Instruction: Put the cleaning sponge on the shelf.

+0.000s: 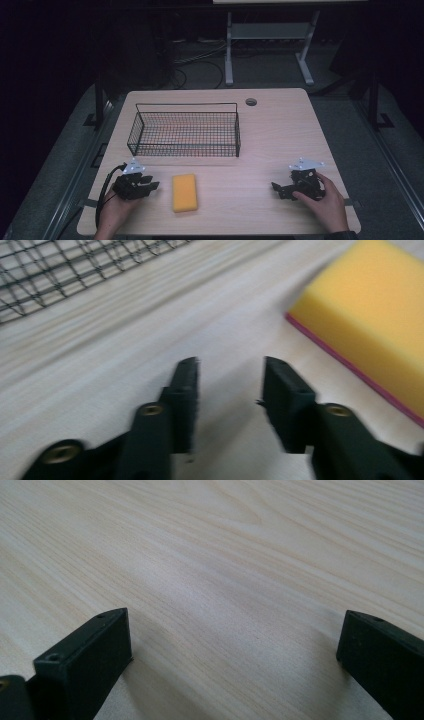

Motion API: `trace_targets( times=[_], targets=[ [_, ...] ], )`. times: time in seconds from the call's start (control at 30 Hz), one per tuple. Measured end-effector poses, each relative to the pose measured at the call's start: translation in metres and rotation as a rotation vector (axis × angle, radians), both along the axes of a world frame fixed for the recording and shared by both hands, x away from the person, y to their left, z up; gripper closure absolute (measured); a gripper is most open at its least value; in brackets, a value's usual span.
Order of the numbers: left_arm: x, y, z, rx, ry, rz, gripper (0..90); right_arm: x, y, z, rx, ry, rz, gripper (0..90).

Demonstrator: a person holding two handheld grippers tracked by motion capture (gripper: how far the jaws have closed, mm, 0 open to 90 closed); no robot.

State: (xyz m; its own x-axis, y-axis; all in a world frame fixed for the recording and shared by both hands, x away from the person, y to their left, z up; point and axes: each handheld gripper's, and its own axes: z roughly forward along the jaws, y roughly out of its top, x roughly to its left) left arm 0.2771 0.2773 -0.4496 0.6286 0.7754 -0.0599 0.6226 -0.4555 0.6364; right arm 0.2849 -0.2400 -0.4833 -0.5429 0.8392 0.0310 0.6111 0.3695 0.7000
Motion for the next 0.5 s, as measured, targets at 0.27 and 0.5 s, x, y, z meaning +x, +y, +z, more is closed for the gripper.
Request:
trace_targets(
  times=[0.27, 0.5],
  targets=[
    [-0.001, -0.007, 0.010, 0.023, 0.072, -0.058, 89.6, 0.000, 0.000, 0.000, 0.000, 0.000, 0.000, 0.4],
    [-0.002, -0.016, 0.012, 0.037, 0.095, -0.087, 89.6, 0.000, 0.000, 0.000, 0.000, 0.000, 0.000, 0.4]
  ],
)
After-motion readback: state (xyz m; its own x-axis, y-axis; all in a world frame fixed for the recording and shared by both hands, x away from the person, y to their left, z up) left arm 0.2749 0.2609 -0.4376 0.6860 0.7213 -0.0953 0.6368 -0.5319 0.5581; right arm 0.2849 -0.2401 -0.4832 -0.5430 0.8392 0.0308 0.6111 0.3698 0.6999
